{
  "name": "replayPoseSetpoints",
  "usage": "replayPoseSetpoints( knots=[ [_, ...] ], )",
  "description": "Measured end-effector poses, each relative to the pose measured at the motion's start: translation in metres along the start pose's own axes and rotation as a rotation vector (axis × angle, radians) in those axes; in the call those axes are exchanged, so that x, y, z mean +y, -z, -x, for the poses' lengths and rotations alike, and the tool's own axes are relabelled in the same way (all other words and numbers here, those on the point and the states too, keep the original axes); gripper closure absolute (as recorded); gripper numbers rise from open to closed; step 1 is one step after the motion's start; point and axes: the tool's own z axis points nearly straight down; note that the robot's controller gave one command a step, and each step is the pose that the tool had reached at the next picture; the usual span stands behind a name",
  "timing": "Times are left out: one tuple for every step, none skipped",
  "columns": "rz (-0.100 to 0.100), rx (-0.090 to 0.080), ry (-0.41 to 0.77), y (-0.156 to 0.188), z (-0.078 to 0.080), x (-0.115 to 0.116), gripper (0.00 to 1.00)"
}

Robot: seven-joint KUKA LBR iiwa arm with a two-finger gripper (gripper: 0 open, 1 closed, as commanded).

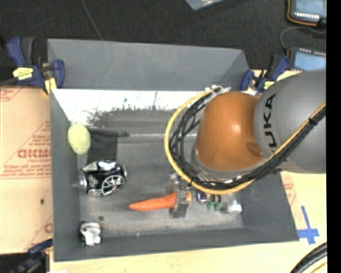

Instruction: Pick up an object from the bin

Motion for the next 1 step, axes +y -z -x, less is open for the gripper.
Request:
replayPoseSetpoints(
  knots=[
    [0.002, -0.01, 0.008, 0.0698, 0.0023, 0.0007, 1.0]
  ],
)
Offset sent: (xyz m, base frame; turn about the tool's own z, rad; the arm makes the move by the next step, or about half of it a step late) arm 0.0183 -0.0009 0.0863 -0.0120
